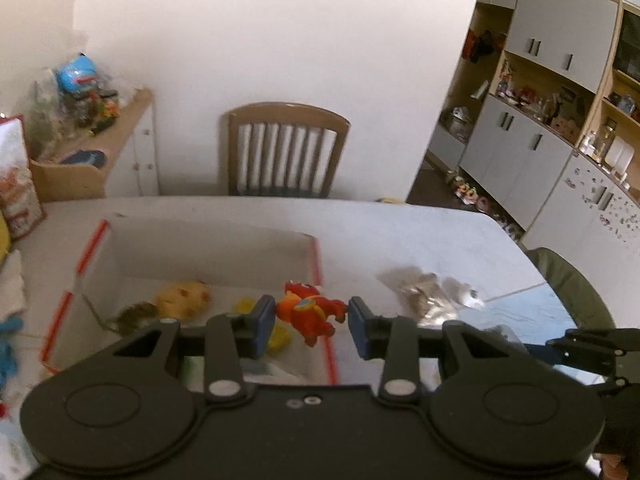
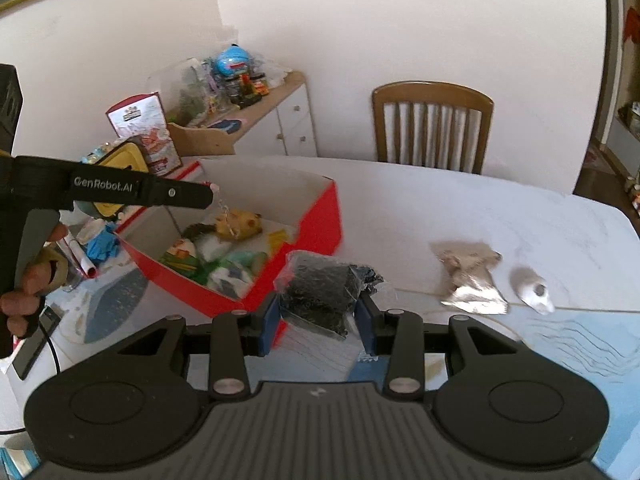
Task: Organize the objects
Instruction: 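Carry red keychain plush with left tool while right tool carries black pouch to box, then open both tools to drop keychain plush and black pouch into the box, then withdraw both tools from the box toward silver foil bag and tooth plush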
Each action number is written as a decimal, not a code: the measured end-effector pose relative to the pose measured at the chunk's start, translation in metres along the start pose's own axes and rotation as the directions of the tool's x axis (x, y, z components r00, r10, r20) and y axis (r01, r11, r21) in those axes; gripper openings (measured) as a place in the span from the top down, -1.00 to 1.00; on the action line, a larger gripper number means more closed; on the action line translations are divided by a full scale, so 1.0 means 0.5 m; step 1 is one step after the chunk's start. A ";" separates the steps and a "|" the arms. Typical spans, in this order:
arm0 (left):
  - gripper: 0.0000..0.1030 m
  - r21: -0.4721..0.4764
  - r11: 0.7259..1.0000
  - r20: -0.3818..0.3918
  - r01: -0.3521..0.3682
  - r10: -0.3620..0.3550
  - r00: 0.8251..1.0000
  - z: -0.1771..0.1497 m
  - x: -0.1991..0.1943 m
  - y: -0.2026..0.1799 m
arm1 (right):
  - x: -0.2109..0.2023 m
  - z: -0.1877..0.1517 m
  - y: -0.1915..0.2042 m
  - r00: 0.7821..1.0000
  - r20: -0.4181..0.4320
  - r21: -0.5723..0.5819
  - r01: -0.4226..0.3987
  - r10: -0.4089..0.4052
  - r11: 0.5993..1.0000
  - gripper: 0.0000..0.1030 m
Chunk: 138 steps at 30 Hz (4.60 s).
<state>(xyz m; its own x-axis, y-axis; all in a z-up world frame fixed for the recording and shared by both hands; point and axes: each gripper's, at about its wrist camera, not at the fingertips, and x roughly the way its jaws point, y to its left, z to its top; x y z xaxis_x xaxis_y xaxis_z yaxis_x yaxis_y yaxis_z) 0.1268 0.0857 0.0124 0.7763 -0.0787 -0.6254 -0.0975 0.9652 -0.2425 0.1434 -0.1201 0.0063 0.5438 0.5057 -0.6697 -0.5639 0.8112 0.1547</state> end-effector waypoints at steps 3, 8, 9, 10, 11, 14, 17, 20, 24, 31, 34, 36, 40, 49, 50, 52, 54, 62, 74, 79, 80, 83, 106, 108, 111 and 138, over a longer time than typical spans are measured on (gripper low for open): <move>0.26 0.000 1.000 0.012 -0.028 0.028 1.000 0.011 -0.010 0.040 | 0.016 0.016 0.034 1.000 0.006 -0.010 -0.011 0.011 1.000 0.23; 0.26 -0.010 0.998 0.013 -0.067 0.067 0.998 0.024 -0.010 0.104 | 0.048 0.043 0.084 1.000 0.012 -0.036 -0.027 0.027 0.999 0.23; 0.26 -0.009 0.997 0.010 -0.073 0.074 0.997 0.026 -0.007 0.116 | 0.055 0.048 0.094 1.000 0.011 -0.041 -0.028 0.029 0.999 0.23; 0.26 -0.003 0.996 0.009 -0.084 0.084 0.996 0.027 -0.003 0.127 | 0.064 0.054 0.104 1.000 0.009 -0.047 -0.029 0.029 0.998 0.23; 0.26 0.004 0.995 0.007 -0.099 0.099 0.995 0.029 0.002 0.137 | 0.074 0.059 0.112 0.999 0.007 -0.050 -0.031 0.031 0.998 0.23; 0.26 0.000 0.991 -0.020 -0.135 0.135 0.991 0.032 0.025 0.176 | 0.106 0.075 0.134 0.999 -0.002 -0.054 -0.037 0.037 0.998 0.23; 0.26 -0.016 0.987 -0.045 -0.160 0.159 0.986 0.034 0.045 0.214 | 0.146 0.089 0.154 0.999 -0.015 -0.059 -0.037 0.036 0.998 0.23; 0.26 -0.034 0.984 -0.070 -0.172 0.170 0.983 0.033 0.068 0.248 | 0.188 0.098 0.170 0.999 -0.032 -0.070 -0.026 0.024 0.997 0.23; 0.26 -0.043 0.983 -0.109 -0.176 0.171 0.979 0.028 0.098 0.276 | 0.251 0.108 0.188 0.998 -0.066 -0.084 -0.011 0.005 0.996 0.23; 0.26 -0.024 0.988 -0.140 -0.154 0.150 0.979 0.030 0.135 0.280 | 0.355 0.119 0.207 0.993 -0.118 -0.127 0.008 -0.024 0.992 0.23; 0.26 -0.021 0.993 -0.155 -0.119 0.115 0.981 0.037 0.152 0.276 | 0.395 0.121 0.209 0.989 -0.147 -0.125 0.008 -0.027 0.992 0.23; 0.26 -0.007 0.994 -0.168 -0.112 0.109 0.980 0.035 0.166 0.272 | 0.418 0.120 0.211 0.987 -0.158 -0.132 0.012 -0.033 0.991 0.23; 0.26 -0.016 0.996 -0.204 -0.092 0.086 0.975 0.027 0.199 0.273 | 0.457 0.117 0.206 0.981 -0.186 -0.133 0.024 -0.049 0.991 0.23; 0.26 -0.027 0.996 -0.294 -0.084 0.072 0.953 -0.002 0.263 0.293 | 0.508 0.110 0.211 0.969 -0.241 -0.165 0.018 -0.058 0.986 0.23; 0.26 -0.028 0.996 -0.301 -0.080 0.068 0.951 -0.006 0.266 0.294 | 0.510 0.109 0.212 0.968 -0.245 -0.167 0.014 -0.055 0.986 0.22; 0.26 -0.020 0.997 -0.312 -0.078 0.067 0.948 -0.014 0.273 0.297 | 0.515 0.108 0.212 0.965 -0.256 -0.175 0.008 -0.053 0.984 0.22; 0.25 -0.010 0.997 -0.319 -0.076 0.069 0.945 -0.019 0.276 0.297 | 0.517 0.108 0.211 0.964 -0.262 -0.173 0.004 -0.050 0.985 0.22; 0.24 0.013 0.996 -0.369 -0.088 0.087 0.925 -0.044 0.293 0.308 | 0.506 0.104 0.216 0.953 -0.299 -0.215 -0.017 -0.049 0.976 -0.08; 0.06 0.037 0.994 -0.354 -0.104 0.111 0.929 -0.054 0.287 0.310 | 0.444 0.106 0.204 0.965 -0.262 -0.208 -0.022 -0.034 0.978 -0.22; -0.14 0.071 0.991 -0.306 -0.117 0.133 0.943 -0.042 0.256 0.295 | 0.406 0.113 0.196 0.974 -0.226 -0.186 -0.021 -0.022 0.982 -0.22; -0.16 0.072 0.991 -0.297 -0.116 0.132 0.946 -0.039 0.249 0.293 | 0.397 0.114 0.194 0.976 -0.215 -0.180 -0.020 -0.019 0.983 -0.22; -0.24 0.060 0.991 -0.264 -0.123 0.135 0.955 -0.035 0.219 0.289 | 0.368 0.119 0.186 0.983 -0.185 -0.134 -0.029 0.003 0.991 -0.22; -0.63 0.061 0.989 -0.097 -0.135 0.140 0.985 -0.040 0.028 0.188 | 0.171 0.093 0.184 0.995 -0.016 -0.050 -0.100 0.099 0.994 -0.44; -0.65 0.062 0.989 -0.089 -0.138 0.143 0.986 -0.040 0.018 0.173 | 0.153 0.087 0.176 0.995 -0.003 -0.046 -0.105 0.105 0.993 -0.48; -0.76 0.065 0.989 -0.072 -0.132 0.137 0.988 -0.040 0.002 0.145 | 0.126 0.079 0.164 0.994 0.015 -0.048 -0.112 0.112 0.993 -0.51; -0.99 0.105 0.994 -0.065 -0.028 0.035 0.997 -0.058 0.109 -0.223 | -0.036 -0.038 -0.195 0.999 0.050 0.060 -0.002 -0.001 0.998 -0.65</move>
<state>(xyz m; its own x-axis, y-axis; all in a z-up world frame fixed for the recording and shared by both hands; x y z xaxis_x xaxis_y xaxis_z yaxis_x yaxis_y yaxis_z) 0.1622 -0.0336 -0.0162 0.7306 -0.0609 -0.6800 -0.0532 0.9879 -0.1456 0.1769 -0.2136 -0.0106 0.5751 0.5189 -0.6325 -0.5269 0.8263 0.1989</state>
